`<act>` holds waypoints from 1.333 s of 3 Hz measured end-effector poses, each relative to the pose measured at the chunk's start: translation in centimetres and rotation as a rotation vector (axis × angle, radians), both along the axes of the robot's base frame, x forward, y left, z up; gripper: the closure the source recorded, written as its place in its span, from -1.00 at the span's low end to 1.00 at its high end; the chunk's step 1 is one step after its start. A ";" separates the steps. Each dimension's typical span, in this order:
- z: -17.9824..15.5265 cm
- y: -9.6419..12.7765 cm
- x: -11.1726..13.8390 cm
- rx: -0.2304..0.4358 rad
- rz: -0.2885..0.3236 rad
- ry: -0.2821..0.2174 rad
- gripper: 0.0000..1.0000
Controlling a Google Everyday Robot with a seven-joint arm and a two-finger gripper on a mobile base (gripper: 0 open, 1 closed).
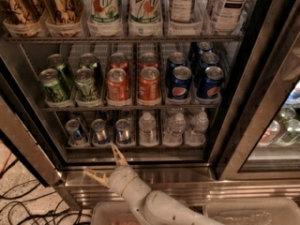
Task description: Pick redbull can from bottom shelf of fridge
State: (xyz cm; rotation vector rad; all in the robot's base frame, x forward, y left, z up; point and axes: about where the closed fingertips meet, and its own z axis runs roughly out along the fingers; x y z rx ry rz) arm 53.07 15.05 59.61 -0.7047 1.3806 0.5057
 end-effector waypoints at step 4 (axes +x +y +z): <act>0.7 -0.7 1.4 0.014 -0.018 -0.008 -0.64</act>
Offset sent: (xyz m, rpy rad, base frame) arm 0.0000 0.0000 0.0000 0.0000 0.0000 0.0000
